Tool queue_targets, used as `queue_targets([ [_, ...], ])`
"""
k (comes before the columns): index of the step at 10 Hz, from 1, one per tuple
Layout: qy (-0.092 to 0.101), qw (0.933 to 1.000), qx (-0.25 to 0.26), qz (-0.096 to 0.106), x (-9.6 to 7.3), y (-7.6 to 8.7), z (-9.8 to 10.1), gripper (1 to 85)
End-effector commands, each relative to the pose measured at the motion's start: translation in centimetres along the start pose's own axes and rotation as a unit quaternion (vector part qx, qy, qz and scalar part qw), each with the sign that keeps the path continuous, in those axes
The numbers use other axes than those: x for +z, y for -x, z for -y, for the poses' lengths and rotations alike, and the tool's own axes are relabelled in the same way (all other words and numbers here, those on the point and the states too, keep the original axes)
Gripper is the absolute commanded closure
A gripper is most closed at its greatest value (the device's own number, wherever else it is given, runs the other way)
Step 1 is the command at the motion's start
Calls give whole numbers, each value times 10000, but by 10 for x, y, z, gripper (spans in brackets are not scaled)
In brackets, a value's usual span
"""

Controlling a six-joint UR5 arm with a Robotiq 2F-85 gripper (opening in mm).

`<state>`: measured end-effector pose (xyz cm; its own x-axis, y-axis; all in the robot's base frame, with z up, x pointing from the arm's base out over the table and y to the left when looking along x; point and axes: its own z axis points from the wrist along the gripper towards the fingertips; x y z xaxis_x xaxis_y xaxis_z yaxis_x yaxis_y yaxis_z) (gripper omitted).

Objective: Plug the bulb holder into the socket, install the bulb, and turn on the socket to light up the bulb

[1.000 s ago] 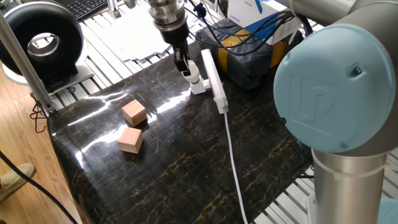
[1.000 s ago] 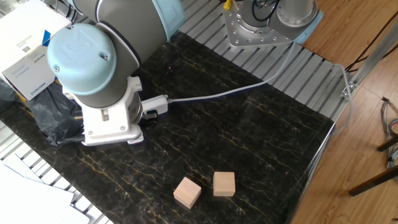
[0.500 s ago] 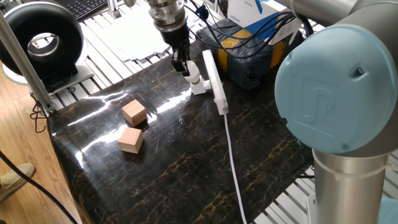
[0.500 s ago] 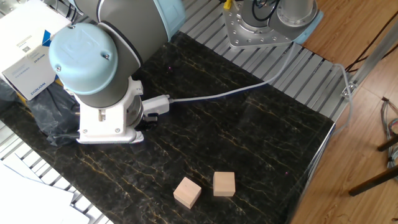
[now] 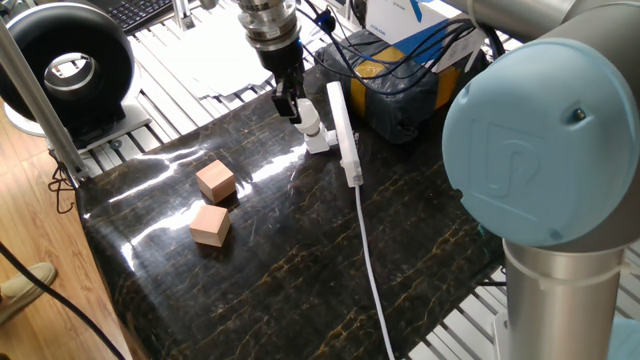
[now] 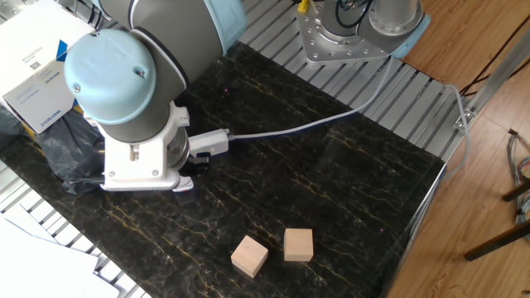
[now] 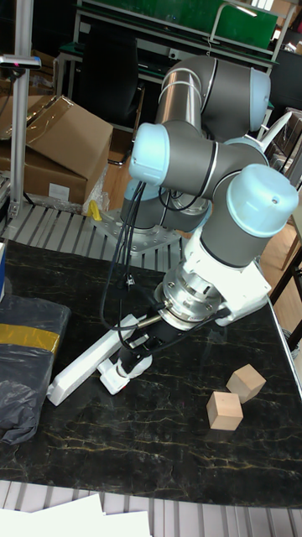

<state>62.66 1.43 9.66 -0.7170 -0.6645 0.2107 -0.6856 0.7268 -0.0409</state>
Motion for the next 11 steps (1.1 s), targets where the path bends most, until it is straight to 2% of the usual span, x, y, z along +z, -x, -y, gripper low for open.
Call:
queue_targets([
  [1,-92,9985,-533,69,-2,4,4,190],
  [2,-61,9970,-772,55,-3,4,1,190],
  [3,-118,9945,-1038,-2,-5,2,3,193],
  [5,84,9913,-1311,-13,-8,1,-12,210],
  [6,102,9888,-1486,-27,-7,-1,-13,233],
  [10,228,9827,-1840,4,0,-5,-18,273],
  [11,187,9824,-1857,-13,-1,-6,-16,320],
])
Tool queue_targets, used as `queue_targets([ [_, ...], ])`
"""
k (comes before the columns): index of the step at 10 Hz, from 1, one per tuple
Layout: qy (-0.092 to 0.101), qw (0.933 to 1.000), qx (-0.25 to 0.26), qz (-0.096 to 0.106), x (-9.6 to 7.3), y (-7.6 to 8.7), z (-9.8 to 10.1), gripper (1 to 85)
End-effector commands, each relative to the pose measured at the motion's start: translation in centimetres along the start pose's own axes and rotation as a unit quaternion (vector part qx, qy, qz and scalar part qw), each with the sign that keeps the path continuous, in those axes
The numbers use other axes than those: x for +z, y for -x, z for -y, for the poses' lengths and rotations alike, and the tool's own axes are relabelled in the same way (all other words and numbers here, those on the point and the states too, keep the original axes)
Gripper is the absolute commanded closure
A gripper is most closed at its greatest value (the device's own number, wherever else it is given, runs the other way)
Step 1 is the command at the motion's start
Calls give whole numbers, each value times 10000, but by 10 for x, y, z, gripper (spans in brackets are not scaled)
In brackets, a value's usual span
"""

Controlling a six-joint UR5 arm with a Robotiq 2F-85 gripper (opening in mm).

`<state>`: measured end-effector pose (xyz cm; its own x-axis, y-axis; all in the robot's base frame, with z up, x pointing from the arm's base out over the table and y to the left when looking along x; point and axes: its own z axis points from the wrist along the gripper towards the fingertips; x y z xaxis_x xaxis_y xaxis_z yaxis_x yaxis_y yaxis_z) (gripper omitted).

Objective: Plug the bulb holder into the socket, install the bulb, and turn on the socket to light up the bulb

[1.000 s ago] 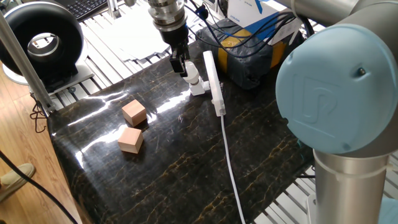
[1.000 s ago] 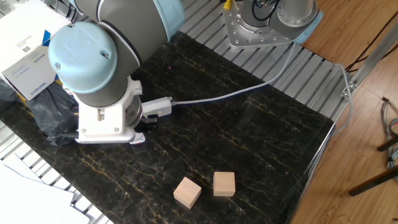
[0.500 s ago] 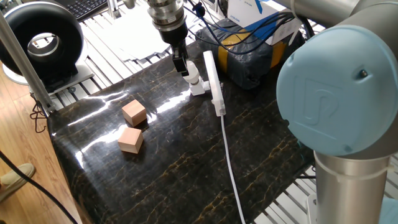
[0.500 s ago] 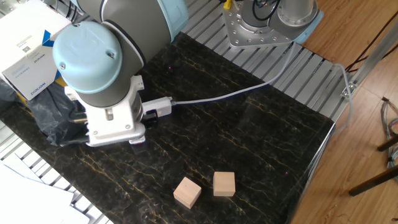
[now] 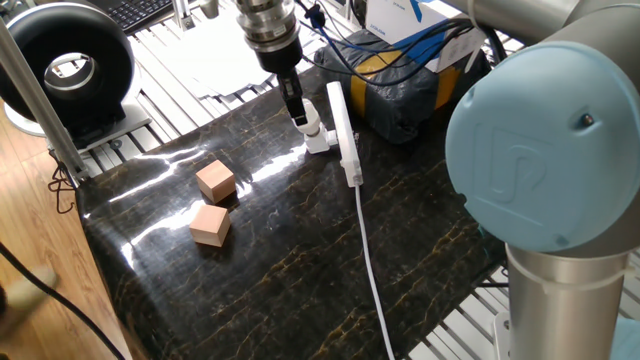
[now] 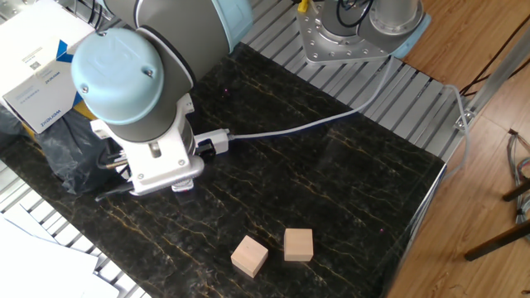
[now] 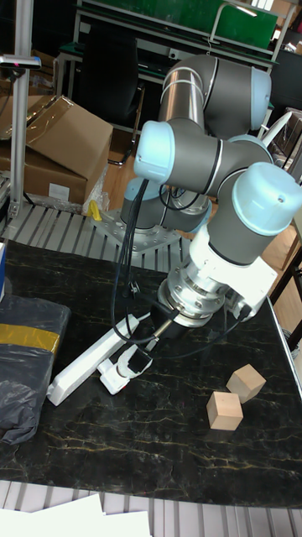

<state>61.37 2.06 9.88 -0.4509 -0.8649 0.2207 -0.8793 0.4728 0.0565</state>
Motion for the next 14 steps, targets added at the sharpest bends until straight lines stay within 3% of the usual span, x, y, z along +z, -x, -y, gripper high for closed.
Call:
queue_targets([
  [1,9,9998,-187,71,1,1,-1,357],
  [6,-139,9996,224,-60,-2,-3,3,557],
  [10,-62,9943,1055,-112,4,-8,-2,623],
  [12,-27,9910,1308,-299,-12,-8,-3,637],
  [13,37,9889,1470,-198,-13,-4,-3,637],
  [14,-102,9870,1597,-164,-7,-6,5,637],
])
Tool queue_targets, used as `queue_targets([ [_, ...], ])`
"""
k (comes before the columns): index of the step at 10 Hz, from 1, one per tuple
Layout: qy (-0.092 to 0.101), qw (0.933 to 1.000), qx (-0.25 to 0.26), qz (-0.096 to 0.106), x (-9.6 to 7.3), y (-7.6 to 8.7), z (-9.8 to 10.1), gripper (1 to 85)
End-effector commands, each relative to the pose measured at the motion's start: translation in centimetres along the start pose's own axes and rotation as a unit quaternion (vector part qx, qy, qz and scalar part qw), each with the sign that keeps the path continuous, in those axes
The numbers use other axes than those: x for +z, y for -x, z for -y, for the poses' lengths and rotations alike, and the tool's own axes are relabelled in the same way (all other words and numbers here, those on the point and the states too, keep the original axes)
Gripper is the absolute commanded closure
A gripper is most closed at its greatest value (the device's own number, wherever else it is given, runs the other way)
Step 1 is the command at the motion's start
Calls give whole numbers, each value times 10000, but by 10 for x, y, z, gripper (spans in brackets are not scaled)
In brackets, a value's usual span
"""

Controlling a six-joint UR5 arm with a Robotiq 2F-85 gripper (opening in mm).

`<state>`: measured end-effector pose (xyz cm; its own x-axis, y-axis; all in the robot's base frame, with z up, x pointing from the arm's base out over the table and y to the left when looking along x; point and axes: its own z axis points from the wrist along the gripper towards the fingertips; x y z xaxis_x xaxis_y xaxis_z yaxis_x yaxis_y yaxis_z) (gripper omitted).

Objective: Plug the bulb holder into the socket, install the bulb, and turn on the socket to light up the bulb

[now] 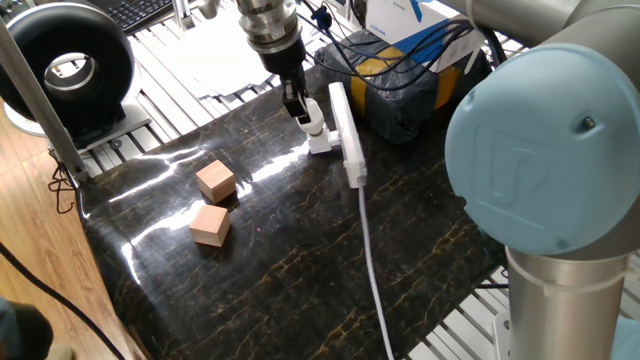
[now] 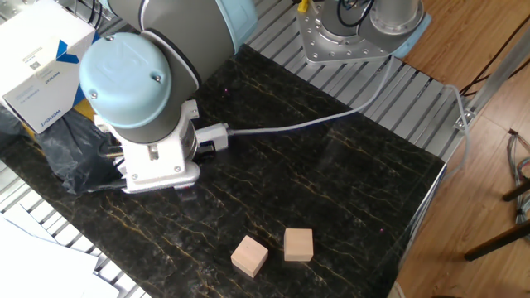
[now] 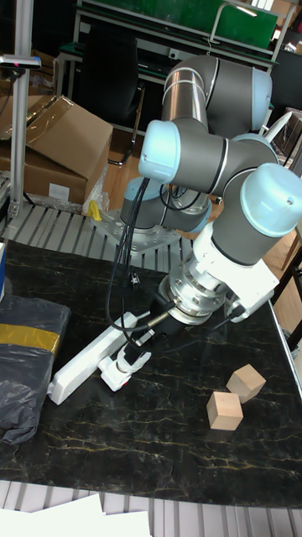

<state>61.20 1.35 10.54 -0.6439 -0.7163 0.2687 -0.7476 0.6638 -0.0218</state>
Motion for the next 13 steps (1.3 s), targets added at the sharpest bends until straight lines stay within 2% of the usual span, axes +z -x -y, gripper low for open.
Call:
queue_targets([
  [1,-74,9985,542,62,3,2,8,637],
  [3,-99,9961,874,62,5,3,4,660],
  [4,-106,9934,1137,111,6,7,1,700],
  [6,-169,9878,1527,243,9,16,4,717],
  [8,-230,9862,1628,202,5,15,4,713],
  [9,-349,9855,1652,133,0,15,6,713],
  [10,-484,9848,1660,150,-5,17,10,710],
  [12,-574,9858,1570,179,-1,18,15,643],
  [13,-625,9860,1538,153,0,17,18,640],
])
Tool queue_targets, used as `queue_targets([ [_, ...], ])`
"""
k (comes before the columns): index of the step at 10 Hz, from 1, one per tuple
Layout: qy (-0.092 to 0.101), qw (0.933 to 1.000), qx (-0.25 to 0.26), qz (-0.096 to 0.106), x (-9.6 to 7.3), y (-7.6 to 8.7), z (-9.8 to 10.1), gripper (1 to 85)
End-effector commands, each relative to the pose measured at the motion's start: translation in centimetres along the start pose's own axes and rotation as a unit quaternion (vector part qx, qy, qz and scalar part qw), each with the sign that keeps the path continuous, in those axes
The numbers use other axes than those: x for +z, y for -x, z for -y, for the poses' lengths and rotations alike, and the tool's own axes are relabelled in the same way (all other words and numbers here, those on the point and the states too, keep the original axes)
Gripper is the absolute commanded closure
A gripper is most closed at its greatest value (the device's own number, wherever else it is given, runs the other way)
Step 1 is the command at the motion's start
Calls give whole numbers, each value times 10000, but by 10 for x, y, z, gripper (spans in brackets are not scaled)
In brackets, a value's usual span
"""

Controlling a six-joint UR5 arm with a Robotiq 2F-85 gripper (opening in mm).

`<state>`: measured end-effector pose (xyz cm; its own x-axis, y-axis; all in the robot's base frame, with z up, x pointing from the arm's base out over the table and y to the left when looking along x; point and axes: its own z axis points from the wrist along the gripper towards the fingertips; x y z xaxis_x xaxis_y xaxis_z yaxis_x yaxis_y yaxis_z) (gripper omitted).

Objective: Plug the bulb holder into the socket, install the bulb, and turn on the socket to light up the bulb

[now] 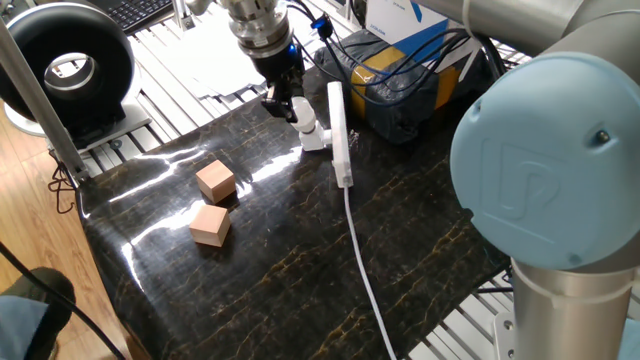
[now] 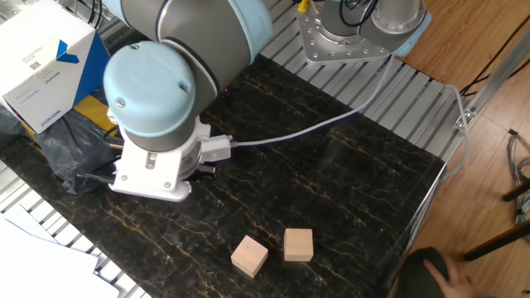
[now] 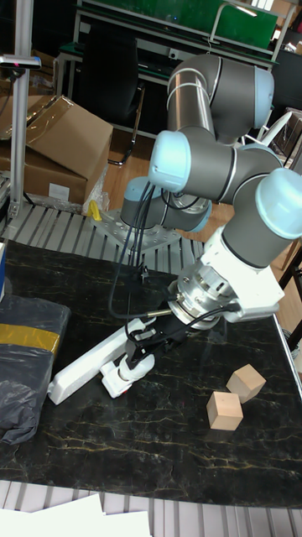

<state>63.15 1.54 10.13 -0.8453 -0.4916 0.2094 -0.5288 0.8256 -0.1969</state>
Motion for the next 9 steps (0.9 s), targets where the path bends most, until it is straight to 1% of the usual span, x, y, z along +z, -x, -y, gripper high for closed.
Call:
queue_targets([
  [1,-138,9999,-14,8,1,2,5,643],
  [2,-155,9998,-55,-67,0,-3,5,653],
  [3,-143,9996,-123,-199,-4,-12,4,660],
  [4,-201,9992,-206,-277,-8,-19,6,667],
  [5,-238,9991,-228,-275,-8,-21,8,687],
  [6,-293,9989,-266,-249,-5,-22,11,693],
  [7,-306,9988,-329,-216,0,-22,10,693],
  [9,-236,9979,-526,-289,3,-27,4,693],
])
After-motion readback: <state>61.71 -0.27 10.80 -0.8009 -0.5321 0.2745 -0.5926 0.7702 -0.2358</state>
